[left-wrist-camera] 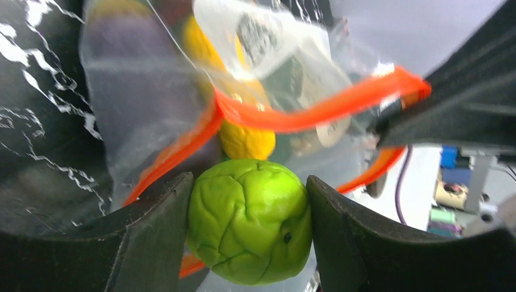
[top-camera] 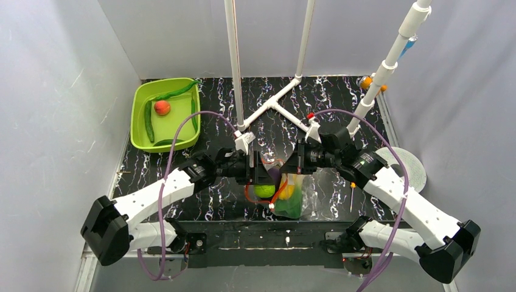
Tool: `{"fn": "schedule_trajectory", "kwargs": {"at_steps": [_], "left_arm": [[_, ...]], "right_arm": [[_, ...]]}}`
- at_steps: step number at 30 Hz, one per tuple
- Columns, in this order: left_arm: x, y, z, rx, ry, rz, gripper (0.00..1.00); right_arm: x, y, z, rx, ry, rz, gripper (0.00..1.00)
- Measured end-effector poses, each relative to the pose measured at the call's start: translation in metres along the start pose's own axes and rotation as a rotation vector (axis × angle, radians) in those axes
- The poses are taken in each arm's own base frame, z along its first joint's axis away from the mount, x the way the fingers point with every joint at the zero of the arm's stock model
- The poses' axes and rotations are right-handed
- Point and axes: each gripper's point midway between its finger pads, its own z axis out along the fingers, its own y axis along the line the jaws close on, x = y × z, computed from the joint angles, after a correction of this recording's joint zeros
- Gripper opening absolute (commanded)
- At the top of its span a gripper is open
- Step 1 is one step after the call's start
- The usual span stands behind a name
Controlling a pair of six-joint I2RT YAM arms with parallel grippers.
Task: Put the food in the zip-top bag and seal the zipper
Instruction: Place the fake vegetable in the zipper food storage bag.
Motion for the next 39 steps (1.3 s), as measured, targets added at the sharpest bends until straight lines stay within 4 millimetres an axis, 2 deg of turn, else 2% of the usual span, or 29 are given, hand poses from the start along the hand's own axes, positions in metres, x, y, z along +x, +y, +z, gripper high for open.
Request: {"fn": "schedule_trajectory", "kwargs": {"at_steps": [2,7,15,18,23,26,29,35,37,39], "left_arm": [[-0.008,0.004,0.007,-0.048,-0.032,0.012,0.57],[-0.023,-0.001,0.019,-0.072,-0.083,0.043,0.57],[-0.037,-0.013,0.019,-0.066,-0.179,0.092,0.85],[-0.042,-0.012,0.02,-0.076,-0.203,0.112,0.89],[-0.046,-0.006,0.016,-0.11,-0.229,0.15,0.89],[-0.044,-0.003,0.004,-0.142,-0.235,0.177,0.85],[-0.04,-0.003,-0.017,-0.175,-0.251,0.21,0.78],[-0.04,-0.001,-0.069,-0.259,-0.371,0.234,0.48],[-0.04,0.005,-0.081,-0.288,-0.415,0.223,0.49],[-0.035,0.017,-0.086,-0.318,-0.433,0.208,0.57]], "right_arm": [[0.002,0.0,-0.002,-0.004,0.0,0.009,0.01],[0.004,0.002,-0.005,-0.014,-0.007,0.017,0.01],[0.003,0.005,-0.007,-0.035,-0.019,0.016,0.01],[0.004,0.005,-0.007,-0.038,-0.016,0.02,0.01],[0.004,0.006,-0.008,-0.041,-0.022,0.021,0.01],[0.004,0.007,-0.01,-0.044,-0.026,0.019,0.01],[0.004,0.007,-0.011,-0.045,-0.027,0.017,0.01],[0.004,0.007,-0.011,-0.045,-0.026,0.017,0.01],[0.004,0.007,-0.011,-0.045,-0.026,0.017,0.01],[0.004,0.007,-0.011,-0.045,-0.026,0.017,0.01]]}}
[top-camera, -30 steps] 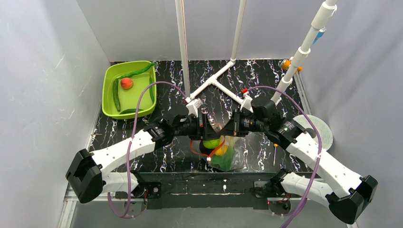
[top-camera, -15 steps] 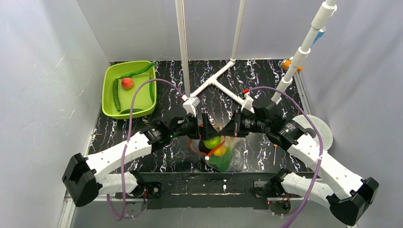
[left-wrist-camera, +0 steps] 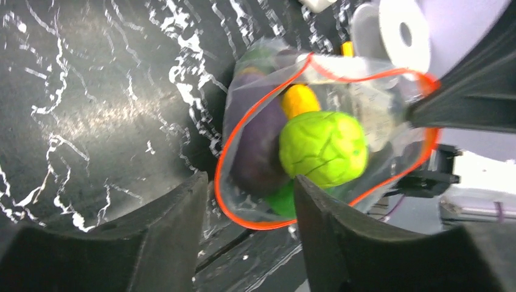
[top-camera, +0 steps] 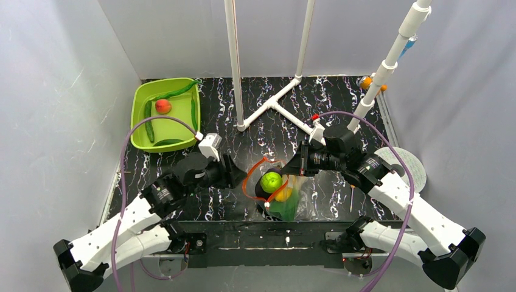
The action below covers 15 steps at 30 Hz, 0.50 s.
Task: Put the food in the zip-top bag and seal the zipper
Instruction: Place the fake vegetable in the zipper food storage bag, then adjust the zipper food storage bag at the center of the board.
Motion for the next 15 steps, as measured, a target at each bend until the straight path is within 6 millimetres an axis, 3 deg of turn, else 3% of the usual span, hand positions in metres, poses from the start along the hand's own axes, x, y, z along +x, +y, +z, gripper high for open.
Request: {"fn": "schedule_trajectory", "kwargs": {"at_steps": [2,8,15], "left_arm": [[0.013,0.01,0.004,-0.019,0.018,-0.01,0.59],[0.058,0.038,0.03,-0.126,0.179,-0.041,0.47],[0.081,0.041,0.043,-0.109,0.231,-0.107,0.3]], "right_arm": [[0.0,0.0,0.0,0.001,0.002,0.001,0.01],[0.001,-0.001,0.0,0.002,0.002,-0.001,0.01],[0.002,-0.002,-0.001,0.005,0.006,-0.008,0.01]]}}
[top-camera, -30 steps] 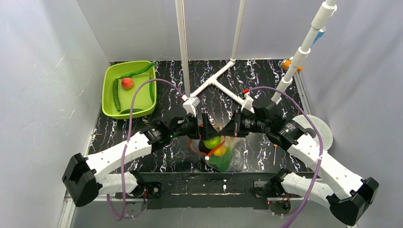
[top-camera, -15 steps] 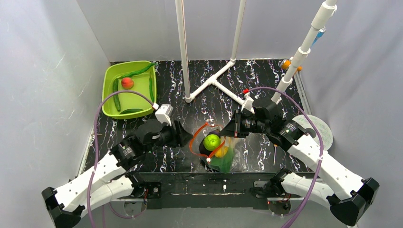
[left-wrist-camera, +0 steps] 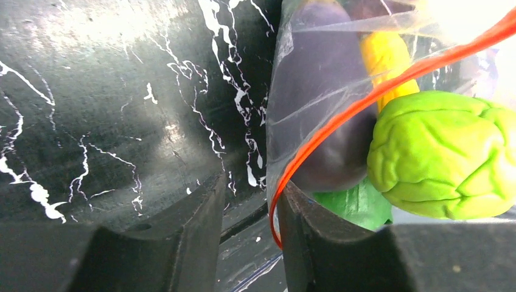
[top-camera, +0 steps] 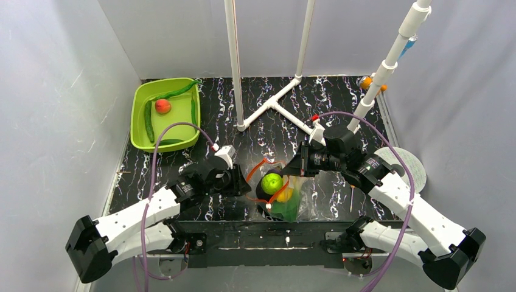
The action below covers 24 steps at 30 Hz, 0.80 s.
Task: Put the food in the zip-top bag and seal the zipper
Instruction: Adjust the zipper food storage bag at the center of the board.
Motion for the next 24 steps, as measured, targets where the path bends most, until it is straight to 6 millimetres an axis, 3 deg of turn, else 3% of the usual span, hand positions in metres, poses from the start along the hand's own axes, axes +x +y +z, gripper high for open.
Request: {"fn": "schedule_trajectory", "kwargs": {"at_steps": [4,6,10,14,19,24], "left_arm": [[0.007,-0.006,0.007,0.029,0.04,-0.012,0.18],[0.009,-0.009,0.009,0.046,0.058,-0.008,0.0],[0.01,-0.016,0.008,0.073,0.08,0.021,0.0],[-0.006,-0.04,-0.003,0.146,0.059,0.061,0.0],[-0.029,-0.071,-0.032,0.258,-0.016,0.07,0.0],[-0.038,-0.085,-0.057,0.328,-0.063,0.017,0.0]], "right_arm": [[0.001,-0.001,0.0,0.004,0.003,-0.004,0.01],[0.002,-0.002,0.0,0.007,0.007,-0.004,0.01],[0.003,-0.003,0.0,0.012,0.013,-0.005,0.01],[-0.002,-0.005,0.0,0.045,0.022,-0.034,0.01],[-0.028,0.007,-0.008,0.104,0.009,-0.115,0.01],[-0.046,0.023,-0.011,0.094,0.003,-0.164,0.01]]}}
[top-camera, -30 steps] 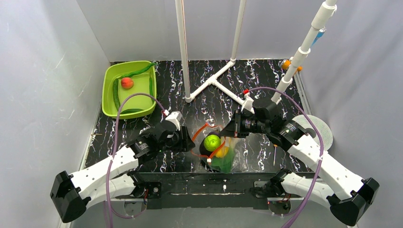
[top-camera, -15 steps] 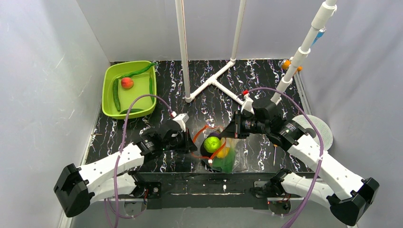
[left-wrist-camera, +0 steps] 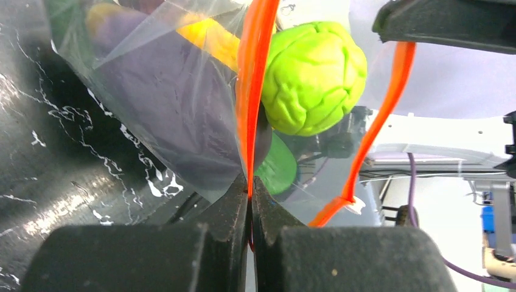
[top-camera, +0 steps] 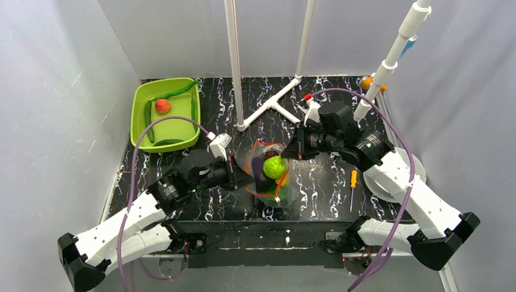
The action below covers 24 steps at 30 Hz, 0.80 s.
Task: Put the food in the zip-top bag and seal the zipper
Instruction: Adjust the zipper food storage bag at the center of the board.
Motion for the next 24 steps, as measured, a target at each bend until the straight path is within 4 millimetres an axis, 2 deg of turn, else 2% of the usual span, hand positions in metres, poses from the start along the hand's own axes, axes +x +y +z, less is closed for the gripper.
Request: {"fn": "schedule_trajectory", "kwargs": {"at_steps": [4,10,12,14,16,19,22,24], "left_arm": [[0.007,0.004,-0.009,0.006,-0.026,-0.071,0.0],[0.026,0.025,-0.004,-0.011,-0.03,-0.197,0.0],[0.024,0.018,-0.001,0.016,-0.029,-0.209,0.0],[0.016,0.006,-0.003,0.04,-0.032,-0.203,0.0],[-0.003,-0.017,-0.01,0.087,-0.054,-0.182,0.0],[-0.021,-0.041,-0.019,0.15,-0.093,-0.16,0.0],[-0.019,-0.04,-0.018,0.151,-0.091,-0.185,0.0],[-0.008,-0.027,-0.011,0.124,-0.069,-0.23,0.0]], "right_arm": [[0.004,-0.003,0.007,-0.002,0.023,0.0,0.04],[0.024,-0.031,0.025,0.103,0.123,0.02,0.03],[0.02,-0.037,0.028,0.151,0.149,0.012,0.04],[0.009,-0.036,0.025,0.177,0.139,-0.01,0.06],[-0.01,-0.026,0.015,0.175,0.085,-0.047,0.08],[-0.02,-0.016,0.004,0.143,0.032,-0.071,0.08],[-0.015,-0.015,0.006,0.117,0.029,-0.066,0.07],[-0.003,-0.021,0.019,0.108,0.069,-0.044,0.07]]}}
